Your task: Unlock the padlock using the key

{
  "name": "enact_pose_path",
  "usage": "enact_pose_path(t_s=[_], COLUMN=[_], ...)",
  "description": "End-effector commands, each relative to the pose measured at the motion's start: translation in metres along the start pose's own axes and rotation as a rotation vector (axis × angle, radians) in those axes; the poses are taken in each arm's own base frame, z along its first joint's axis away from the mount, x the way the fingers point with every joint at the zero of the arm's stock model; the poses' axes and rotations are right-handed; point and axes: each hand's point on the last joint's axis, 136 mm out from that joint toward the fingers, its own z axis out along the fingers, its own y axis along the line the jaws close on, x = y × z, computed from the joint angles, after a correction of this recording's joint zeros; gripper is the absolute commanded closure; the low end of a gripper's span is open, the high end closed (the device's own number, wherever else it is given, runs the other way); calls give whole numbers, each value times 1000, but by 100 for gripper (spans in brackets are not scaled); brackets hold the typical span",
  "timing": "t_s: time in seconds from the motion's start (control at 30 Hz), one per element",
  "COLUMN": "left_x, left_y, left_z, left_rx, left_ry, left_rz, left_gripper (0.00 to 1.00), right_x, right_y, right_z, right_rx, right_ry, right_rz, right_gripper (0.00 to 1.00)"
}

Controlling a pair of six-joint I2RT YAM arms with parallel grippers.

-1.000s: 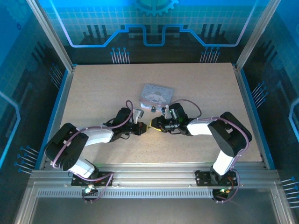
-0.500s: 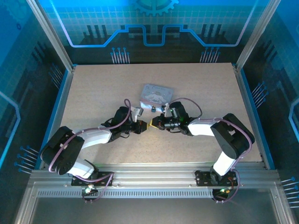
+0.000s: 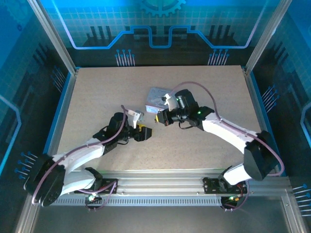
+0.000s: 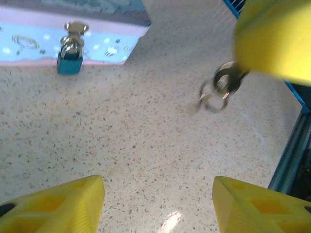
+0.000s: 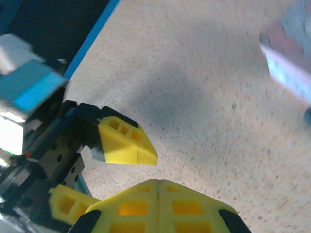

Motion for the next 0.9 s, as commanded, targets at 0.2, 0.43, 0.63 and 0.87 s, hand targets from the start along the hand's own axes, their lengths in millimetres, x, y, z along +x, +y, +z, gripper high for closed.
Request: enact_pose_path(t_s=[0.2,0.43,0.63,0.87], left_x=[-18,-22,-21,-11], left_y=[-67,-103,-109,-107], left_z=[-57,-78,-79,-61], left_rx=[268,452,517,564], left_ry=[-201,-216,-230,-169], left_rz=[325,345,307,257], left_gripper=[39,40,44,47], right_x=[50,46,49,48], right_y=[53,85,100,107], right_z=[-48,-69,-67,-63], right_rx=[-83,-208,-306,-357], right_ry=[224,164,148,120], right_rz=[-516,-576,-560,-541], right_gripper=[100,100,100,100])
